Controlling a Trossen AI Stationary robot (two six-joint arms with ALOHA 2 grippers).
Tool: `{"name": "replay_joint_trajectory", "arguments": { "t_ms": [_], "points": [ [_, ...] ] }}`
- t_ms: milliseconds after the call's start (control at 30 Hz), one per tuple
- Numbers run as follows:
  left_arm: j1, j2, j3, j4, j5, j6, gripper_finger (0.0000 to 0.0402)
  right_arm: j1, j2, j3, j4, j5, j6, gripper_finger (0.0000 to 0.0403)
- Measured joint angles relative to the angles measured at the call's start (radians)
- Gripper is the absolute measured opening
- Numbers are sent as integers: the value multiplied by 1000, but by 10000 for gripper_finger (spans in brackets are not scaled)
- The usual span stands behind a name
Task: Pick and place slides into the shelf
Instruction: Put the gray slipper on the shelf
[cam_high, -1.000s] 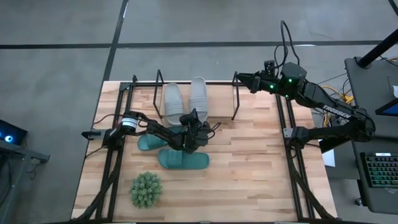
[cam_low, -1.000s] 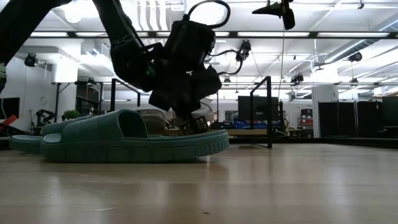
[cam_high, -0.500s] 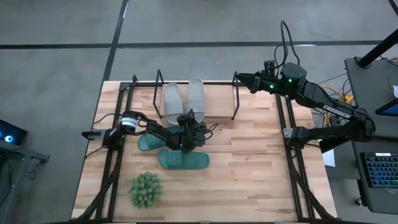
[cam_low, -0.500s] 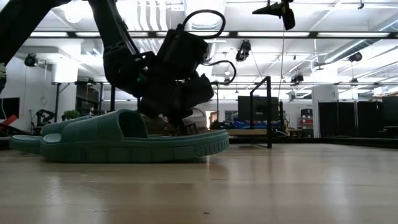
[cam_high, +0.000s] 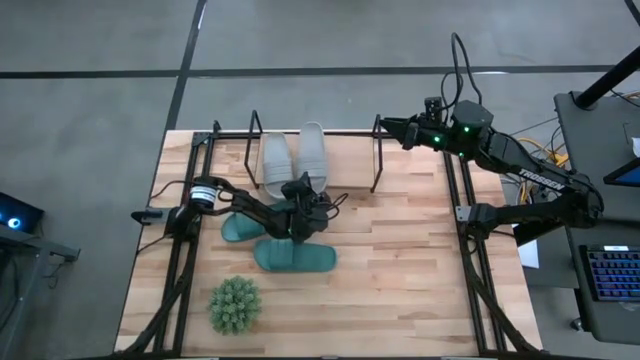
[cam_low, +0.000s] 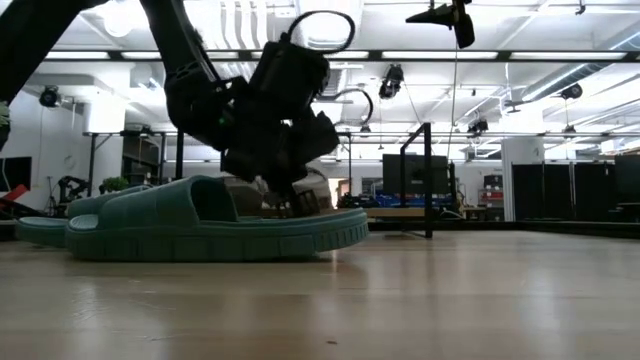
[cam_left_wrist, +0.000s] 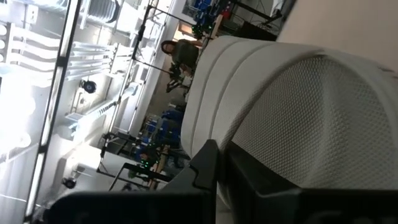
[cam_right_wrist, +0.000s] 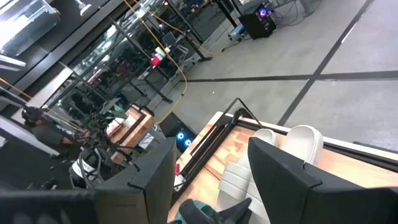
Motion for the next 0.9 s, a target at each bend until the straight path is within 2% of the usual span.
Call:
{"name": "replay_joint_trajectory", "arguments": {
  "t_ms": [167, 300, 900],
  "points": [
    [0, -17, 2, 1, 0, 0, 3, 0, 0, 0, 0, 0, 0, 192],
    [0, -18, 2, 2, -1, 0, 28, 0, 0, 0, 0, -4, 0, 192],
    [7, -18, 1, 3, 2, -28, 214, 0, -1, 0, 0, -57, 0, 192]
  ]
}}
